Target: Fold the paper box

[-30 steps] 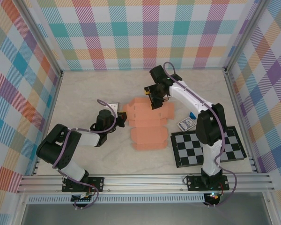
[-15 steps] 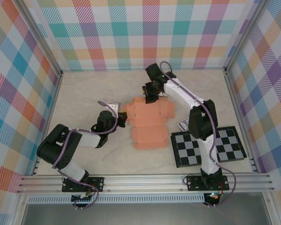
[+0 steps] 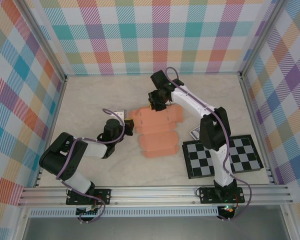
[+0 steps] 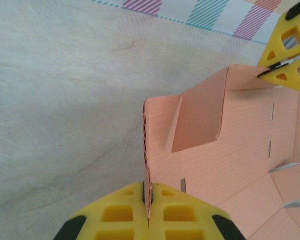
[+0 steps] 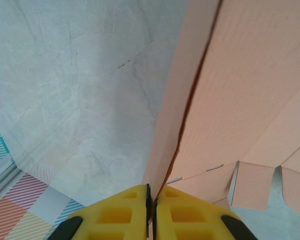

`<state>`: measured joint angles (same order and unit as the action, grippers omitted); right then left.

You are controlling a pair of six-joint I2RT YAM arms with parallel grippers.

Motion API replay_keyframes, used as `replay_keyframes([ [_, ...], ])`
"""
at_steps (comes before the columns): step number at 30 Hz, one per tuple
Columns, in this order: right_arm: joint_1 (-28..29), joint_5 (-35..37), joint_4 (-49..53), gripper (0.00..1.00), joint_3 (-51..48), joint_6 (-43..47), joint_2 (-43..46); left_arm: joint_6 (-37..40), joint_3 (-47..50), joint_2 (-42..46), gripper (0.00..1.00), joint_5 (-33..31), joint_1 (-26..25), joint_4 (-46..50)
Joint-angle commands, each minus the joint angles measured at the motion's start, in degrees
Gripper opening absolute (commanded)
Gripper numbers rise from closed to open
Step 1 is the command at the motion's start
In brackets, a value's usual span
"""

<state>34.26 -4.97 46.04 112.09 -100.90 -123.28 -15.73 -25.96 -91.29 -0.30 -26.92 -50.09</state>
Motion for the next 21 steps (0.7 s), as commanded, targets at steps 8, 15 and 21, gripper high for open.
replay_keyframes([
  [8, 0.81, 3.28, -9.26, 0.00, -9.28, 3.37, 5.94, -6.05, -1.29, -0.83, 0.33, 0.53, -0.37, -2.56],
  [15, -0.11, 3.63, -23.96, 0.00, -18.25, 11.95, 10.56, -8.73, -1.61, 5.19, 0.53, 4.82, -0.39, 3.52],
  [21, -1.41, -1.32, -34.77, 0.00, -24.86, 21.37, 14.14, -8.14, -1.94, 17.35, 0.70, 0.71, -0.03, 15.92],
])
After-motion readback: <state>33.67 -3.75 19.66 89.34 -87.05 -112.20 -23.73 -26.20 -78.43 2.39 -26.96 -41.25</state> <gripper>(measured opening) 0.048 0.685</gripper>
